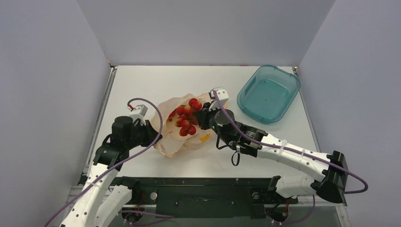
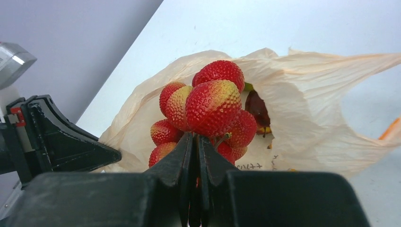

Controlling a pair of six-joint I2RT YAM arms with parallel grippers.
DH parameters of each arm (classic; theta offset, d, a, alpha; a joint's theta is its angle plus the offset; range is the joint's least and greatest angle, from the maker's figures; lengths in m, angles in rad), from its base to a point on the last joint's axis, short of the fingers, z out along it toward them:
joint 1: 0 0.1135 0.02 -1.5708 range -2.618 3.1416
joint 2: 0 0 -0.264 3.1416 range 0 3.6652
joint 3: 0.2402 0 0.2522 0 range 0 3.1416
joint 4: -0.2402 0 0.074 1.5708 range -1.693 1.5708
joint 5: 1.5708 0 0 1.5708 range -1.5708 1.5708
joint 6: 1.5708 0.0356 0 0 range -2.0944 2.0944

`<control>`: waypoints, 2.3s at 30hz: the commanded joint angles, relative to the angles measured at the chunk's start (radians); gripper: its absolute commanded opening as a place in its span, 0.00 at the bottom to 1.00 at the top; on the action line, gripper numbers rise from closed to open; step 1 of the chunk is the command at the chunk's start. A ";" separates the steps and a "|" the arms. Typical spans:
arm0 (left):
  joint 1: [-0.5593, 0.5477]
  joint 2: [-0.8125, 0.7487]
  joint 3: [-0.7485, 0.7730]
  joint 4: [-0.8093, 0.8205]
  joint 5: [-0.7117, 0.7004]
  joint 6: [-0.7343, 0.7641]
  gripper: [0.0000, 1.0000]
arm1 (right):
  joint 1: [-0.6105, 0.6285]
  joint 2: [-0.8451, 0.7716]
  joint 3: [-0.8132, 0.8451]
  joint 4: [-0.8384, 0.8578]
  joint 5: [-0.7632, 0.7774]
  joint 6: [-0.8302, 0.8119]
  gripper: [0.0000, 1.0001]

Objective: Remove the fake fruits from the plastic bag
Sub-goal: Take out the fake fruit from the plastic bag, then place the fake fruit in the bin.

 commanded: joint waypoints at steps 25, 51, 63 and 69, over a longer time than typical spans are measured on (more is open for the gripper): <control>-0.002 -0.009 0.021 0.025 0.075 0.022 0.00 | -0.599 -0.069 0.107 0.075 0.492 -0.018 0.00; -0.001 -0.026 0.019 0.025 0.067 0.017 0.00 | -1.179 0.706 0.434 0.211 -0.249 0.366 0.19; -0.002 -0.022 0.020 0.024 0.069 0.017 0.00 | -1.184 0.479 0.282 0.048 -0.115 0.218 0.79; -0.002 -0.020 0.021 0.025 0.073 0.017 0.00 | -1.177 0.299 0.176 -0.010 -0.055 0.190 0.79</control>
